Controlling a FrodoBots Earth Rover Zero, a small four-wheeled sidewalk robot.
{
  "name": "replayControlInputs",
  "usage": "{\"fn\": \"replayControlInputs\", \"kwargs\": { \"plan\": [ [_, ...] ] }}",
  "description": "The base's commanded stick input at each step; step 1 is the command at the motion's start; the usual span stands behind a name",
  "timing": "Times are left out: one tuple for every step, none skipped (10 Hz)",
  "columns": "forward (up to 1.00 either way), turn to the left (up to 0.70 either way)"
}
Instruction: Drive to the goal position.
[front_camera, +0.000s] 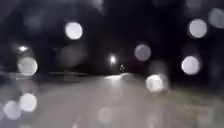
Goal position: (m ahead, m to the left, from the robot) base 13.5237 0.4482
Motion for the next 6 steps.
{"fn": "replayControlInputs", "kwargs": {
  "plan": [
    [1.00,0.00],
    [1.00,0.00],
    [1.00,0.00],
    [1.00,0.00],
    [1.00,0.00],
    [1.00,0.00]
  ]
}}
